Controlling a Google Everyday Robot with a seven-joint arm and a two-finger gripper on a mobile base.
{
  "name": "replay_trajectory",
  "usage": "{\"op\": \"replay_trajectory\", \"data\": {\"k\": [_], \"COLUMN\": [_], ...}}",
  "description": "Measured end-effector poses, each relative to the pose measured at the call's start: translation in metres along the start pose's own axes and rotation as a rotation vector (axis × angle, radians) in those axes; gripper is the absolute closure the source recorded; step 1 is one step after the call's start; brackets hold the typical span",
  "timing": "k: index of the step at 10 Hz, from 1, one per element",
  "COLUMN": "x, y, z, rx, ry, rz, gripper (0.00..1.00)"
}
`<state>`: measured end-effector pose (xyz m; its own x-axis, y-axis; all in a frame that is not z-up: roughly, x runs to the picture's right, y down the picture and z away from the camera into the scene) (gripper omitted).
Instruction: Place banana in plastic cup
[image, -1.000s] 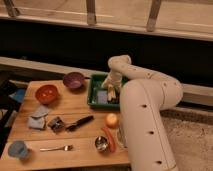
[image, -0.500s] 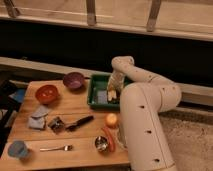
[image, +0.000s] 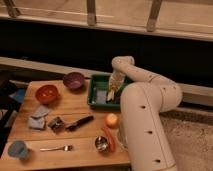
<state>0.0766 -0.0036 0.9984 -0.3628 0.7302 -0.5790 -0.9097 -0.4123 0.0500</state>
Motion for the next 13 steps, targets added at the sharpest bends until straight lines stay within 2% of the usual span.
{"op": "replay_trajectory", "data": {"k": [2,4,6,8,9,10,12,13], "x": [-0.009,-0.017,-0.021,-0.014,-0.001,0.012,0.056,0.069], "y": [0.011,0.019,0.028,0.034,0.04,0.042,0.051,0.051], "z": [-0.032,-0.063,-0.097,-0.118,-0.129,-0.133,-0.143,-0.148], "rx": [-0.059,-0.113,-0.204,-0.25,-0.26,-0.252,-0.22,-0.212], "ry": [-0.066,-0.108,-0.131,-0.134,-0.133,-0.131,-0.116,-0.104], "rz": [-0.02,-0.031,-0.055,-0.105,-0.162,-0.208,-0.34,-0.378], "gripper": [1.0,1.0,1.0,1.0,1.0,1.0,1.0,1.0]}}
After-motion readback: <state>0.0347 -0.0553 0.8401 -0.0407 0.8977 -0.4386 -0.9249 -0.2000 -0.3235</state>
